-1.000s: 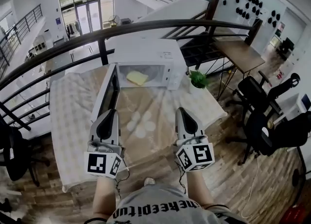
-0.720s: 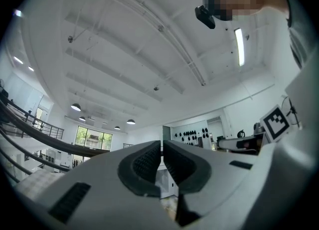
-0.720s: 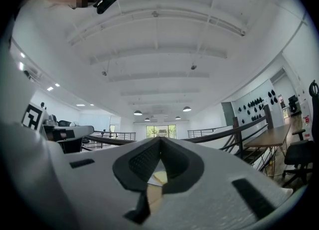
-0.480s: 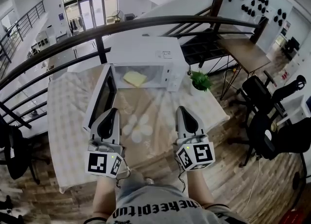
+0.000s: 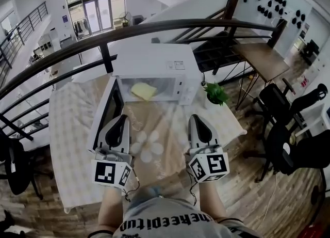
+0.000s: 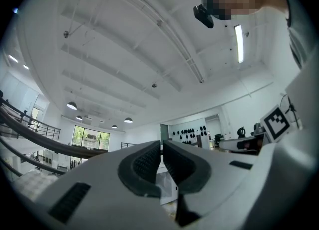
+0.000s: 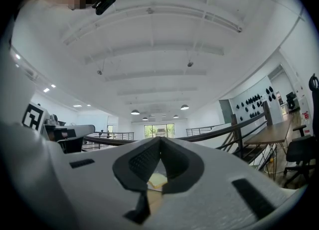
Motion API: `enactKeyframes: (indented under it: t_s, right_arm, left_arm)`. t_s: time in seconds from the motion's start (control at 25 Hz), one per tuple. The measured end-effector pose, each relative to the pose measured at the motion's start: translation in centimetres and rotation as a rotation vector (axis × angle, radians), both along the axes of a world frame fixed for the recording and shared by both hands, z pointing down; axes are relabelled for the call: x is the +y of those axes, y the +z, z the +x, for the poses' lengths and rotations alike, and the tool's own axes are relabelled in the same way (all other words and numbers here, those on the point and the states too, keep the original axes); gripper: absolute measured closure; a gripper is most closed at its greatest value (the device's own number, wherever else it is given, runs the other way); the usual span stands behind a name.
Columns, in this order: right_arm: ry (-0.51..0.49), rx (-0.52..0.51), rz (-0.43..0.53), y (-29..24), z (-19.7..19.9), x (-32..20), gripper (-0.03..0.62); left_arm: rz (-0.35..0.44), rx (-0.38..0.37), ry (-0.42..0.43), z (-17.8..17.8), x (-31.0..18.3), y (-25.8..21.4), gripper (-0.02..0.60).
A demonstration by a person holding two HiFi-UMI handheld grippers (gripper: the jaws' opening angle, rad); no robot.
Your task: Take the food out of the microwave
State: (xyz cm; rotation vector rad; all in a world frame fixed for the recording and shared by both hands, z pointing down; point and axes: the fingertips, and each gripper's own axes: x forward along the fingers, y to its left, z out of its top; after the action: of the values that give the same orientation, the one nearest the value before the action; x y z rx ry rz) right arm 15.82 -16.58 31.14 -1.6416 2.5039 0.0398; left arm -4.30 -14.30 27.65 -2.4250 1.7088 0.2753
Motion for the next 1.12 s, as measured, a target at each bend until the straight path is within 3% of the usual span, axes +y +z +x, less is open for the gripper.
enactKeyframes:
  t_s: [0.68,0.96,1.12]
  right_arm:
    - [-0.038,0.038,-0.087,4.2,-3.6,-8.5,0.589]
    - [-0.082,0.118,-0.160,8.1,-5.8,-11.0,0.589]
    - [-0.115,0.170,-0.198,10.5,-7.3,-12.3,0.589]
  left_arm:
    - [-0.055,0.014,0.012,-2.1,-8.0,3.1,0.566]
    - [-0.100,0.012,0.023,-2.3,-9.7,5.7,0.566]
    - [-0.111,-0.028,0.039,-1.8,-10.3,7.1,0.566]
